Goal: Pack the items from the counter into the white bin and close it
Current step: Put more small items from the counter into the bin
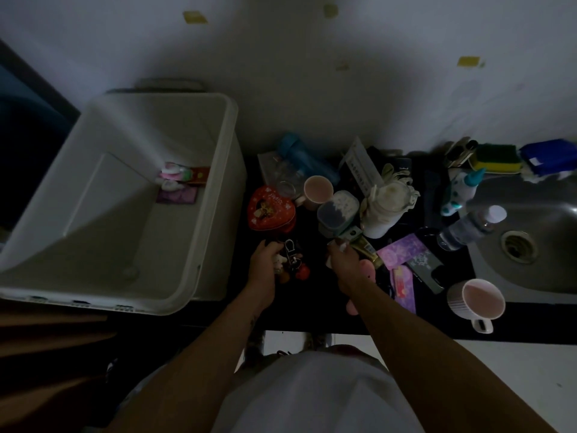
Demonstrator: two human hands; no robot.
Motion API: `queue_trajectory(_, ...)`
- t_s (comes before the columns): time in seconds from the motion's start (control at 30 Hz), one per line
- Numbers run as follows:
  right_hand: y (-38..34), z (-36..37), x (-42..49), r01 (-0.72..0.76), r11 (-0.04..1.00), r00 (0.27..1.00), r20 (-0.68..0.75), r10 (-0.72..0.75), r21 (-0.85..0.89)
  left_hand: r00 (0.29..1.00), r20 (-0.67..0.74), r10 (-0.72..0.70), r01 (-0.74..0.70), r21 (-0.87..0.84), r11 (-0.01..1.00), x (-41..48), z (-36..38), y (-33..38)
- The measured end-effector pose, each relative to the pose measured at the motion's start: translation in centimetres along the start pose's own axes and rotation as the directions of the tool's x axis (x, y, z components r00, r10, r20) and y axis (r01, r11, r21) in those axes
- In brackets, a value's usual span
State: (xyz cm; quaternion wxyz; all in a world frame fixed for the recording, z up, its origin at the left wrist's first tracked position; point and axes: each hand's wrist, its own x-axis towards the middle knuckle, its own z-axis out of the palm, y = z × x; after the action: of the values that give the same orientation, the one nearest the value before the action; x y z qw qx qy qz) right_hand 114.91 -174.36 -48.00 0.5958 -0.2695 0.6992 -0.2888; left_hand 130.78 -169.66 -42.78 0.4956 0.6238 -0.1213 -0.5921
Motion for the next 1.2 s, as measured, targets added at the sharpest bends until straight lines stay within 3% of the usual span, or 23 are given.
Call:
queue_trajectory(0.17, 0.1, 0.0, -0.3, 0.06, 0.998, 0.998, 0.031, -0.061, 0.02, 1.0, 0.009, 0.006, -0.006, -0.004, 1.0, -0.1, 0.0, -0.1)
queue_trajectory(0.53, 1.1, -0.4, -2.8, 0.184, 0.979, 0.979, -0.072, -0.19, -0.084, 1.0, -0.001, 0.03, -0.03, 0.015, 0.999, -0.3, 0.8, 0.9)
queue_trajectory(0.73, 0.1, -0.9, -5.2, 0.316, 0.949, 0.932, -0.177, -0.315, -0.023, 0.997, 0.042, 0.067, -0.066, -0.018, 0.998, -0.9, 2.0, 2.6)
queue_trajectory(0.93, -3.3, -1.0, -6.4, 0.411, 0.909, 0.906, -0.149, -0.397, 0.071, 0.993, 0.069, 0.092, -0.088, -0.058, 0.994, -1.2, 3.1, 5.3)
queue_trajectory(1.2, -8.8, 0.2, -8.2, 0.573, 0.811, 0.813, -0.211, -0.543, 0.119, 0.967, 0.145, 0.21, -0.199, -0.084, 0.976, -1.8, 3.7, 10.9)
